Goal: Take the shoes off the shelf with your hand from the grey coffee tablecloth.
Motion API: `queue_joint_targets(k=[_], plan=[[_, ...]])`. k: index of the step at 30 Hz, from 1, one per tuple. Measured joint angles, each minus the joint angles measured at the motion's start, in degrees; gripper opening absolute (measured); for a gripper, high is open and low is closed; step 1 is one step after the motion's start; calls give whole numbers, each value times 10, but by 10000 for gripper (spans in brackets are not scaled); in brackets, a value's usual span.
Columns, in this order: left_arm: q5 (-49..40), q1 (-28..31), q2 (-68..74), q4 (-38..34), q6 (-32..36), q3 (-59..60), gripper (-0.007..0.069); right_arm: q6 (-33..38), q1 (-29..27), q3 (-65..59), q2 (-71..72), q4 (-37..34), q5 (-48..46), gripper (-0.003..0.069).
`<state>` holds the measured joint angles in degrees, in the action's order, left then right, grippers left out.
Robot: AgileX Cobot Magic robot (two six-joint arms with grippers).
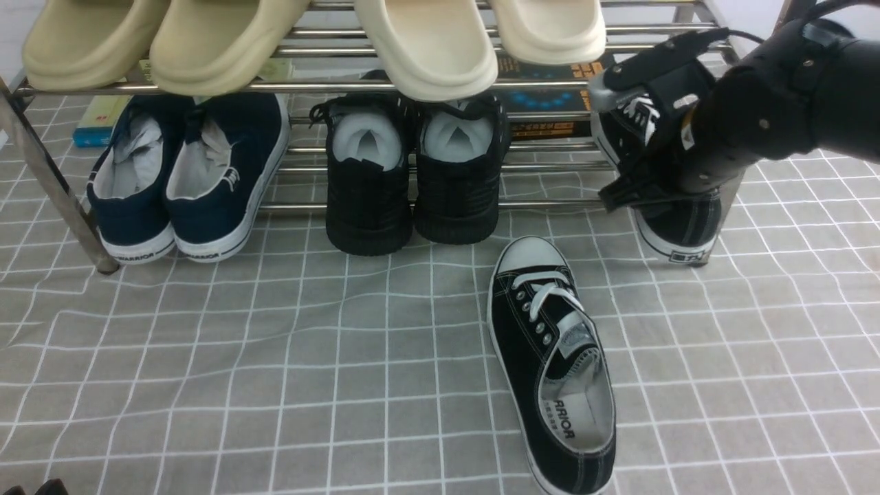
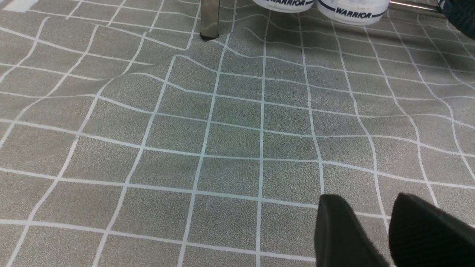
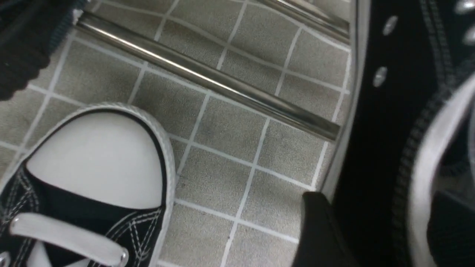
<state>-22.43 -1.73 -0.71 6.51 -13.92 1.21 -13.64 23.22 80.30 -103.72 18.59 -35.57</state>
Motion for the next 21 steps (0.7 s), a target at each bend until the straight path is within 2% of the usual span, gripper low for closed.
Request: queue_joint_targets(k=[1, 4, 5, 6, 8, 16, 21], plan=[[0, 0, 0, 0, 0, 0, 239, 0, 0, 0, -1, 0, 1, 358], [0, 0, 0, 0, 0, 0, 239, 0, 0, 0, -8, 0, 1, 186], [0, 0, 0, 0, 0, 0, 239, 0, 0, 0, -8, 0, 1, 186], [0, 0, 0, 0, 0, 0, 239, 0, 0, 0, -8, 2, -3, 87], [0, 0, 0, 0, 0, 0, 239, 1, 3, 0, -1, -11, -23, 13], [0, 0, 0, 0, 0, 0, 239, 13, 71, -2, 141, -100, -235, 2], [0, 0, 0, 0, 0, 0, 239, 9, 97, -59, 206, -124, -265, 2]])
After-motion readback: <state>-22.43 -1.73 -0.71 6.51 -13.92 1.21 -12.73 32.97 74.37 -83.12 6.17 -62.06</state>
